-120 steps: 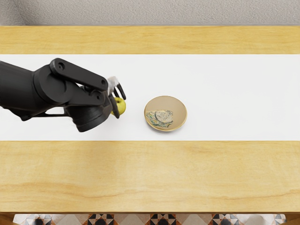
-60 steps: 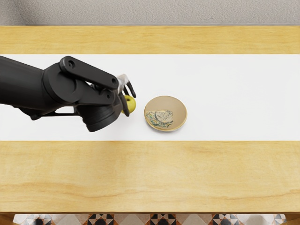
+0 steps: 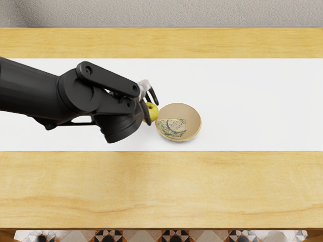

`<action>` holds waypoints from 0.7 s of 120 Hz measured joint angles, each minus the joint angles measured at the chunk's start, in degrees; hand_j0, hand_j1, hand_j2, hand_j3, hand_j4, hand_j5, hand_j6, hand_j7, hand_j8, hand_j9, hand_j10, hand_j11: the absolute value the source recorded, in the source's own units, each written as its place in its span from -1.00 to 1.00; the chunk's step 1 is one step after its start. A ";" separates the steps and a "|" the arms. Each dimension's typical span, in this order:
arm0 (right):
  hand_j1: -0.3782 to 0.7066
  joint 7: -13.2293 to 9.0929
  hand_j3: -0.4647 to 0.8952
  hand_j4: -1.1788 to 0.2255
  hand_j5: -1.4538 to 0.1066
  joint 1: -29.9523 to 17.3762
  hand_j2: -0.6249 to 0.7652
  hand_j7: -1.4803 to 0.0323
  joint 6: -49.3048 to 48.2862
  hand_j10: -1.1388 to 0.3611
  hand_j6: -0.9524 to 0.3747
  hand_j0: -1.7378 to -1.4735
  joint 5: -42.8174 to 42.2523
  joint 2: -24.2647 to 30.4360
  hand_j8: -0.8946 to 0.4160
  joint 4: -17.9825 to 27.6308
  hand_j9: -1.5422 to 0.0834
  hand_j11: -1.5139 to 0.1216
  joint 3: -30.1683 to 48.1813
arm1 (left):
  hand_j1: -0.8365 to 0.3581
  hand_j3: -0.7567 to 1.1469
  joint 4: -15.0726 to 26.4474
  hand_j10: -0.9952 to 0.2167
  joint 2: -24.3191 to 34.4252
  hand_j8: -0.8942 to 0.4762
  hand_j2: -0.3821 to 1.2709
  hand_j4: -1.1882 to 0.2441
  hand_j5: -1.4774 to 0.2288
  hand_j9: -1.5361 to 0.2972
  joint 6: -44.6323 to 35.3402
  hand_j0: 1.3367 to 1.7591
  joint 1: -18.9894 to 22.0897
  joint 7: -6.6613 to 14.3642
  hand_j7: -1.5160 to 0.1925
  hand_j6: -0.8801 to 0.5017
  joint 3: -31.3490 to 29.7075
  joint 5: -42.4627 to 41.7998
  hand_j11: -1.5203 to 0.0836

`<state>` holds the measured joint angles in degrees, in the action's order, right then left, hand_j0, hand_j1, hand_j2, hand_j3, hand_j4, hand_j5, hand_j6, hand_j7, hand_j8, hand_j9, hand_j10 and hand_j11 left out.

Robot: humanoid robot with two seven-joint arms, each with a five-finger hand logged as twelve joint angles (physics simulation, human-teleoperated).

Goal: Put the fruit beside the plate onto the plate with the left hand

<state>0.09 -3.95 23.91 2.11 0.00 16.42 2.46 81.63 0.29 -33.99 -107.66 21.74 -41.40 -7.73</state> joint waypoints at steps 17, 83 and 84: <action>-0.87 0.00 -0.32 0.63 0.80 -0.01 -0.11 0.89 0.00 0.47 0.38 -0.40 0.00 0.00 0.31 0.00 0.84 0.79 0.00 | -0.04 -0.20 -0.12 -0.42 -0.29 -0.45 -0.11 -0.24 -0.29 -0.27 0.02 0.51 0.05 0.00 -0.25 -0.41 0.72 0.07 -0.19; -0.87 0.00 -0.32 0.63 0.80 -0.01 -0.11 0.89 0.00 0.47 0.38 -0.40 0.00 0.00 0.31 0.00 0.84 0.79 0.00 | -0.07 -0.20 -1.00 -0.42 -0.29 -0.43 -0.08 -0.23 -0.28 -0.26 0.03 0.52 0.44 -0.22 -0.23 -0.40 2.43 0.10 -0.17; -0.87 0.00 -0.32 0.63 0.80 -0.01 -0.11 0.89 0.00 0.47 0.38 -0.40 0.00 0.00 0.31 0.00 0.84 0.79 0.00 | -0.07 -0.20 -1.02 -0.42 -0.29 -0.43 -0.08 -0.23 -0.28 -0.26 0.04 0.52 0.44 -0.22 -0.23 -0.40 2.44 0.10 -0.17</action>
<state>0.09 -3.95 23.91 2.11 0.00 16.42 2.46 80.62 0.00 -33.96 -107.23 21.52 -38.96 -7.63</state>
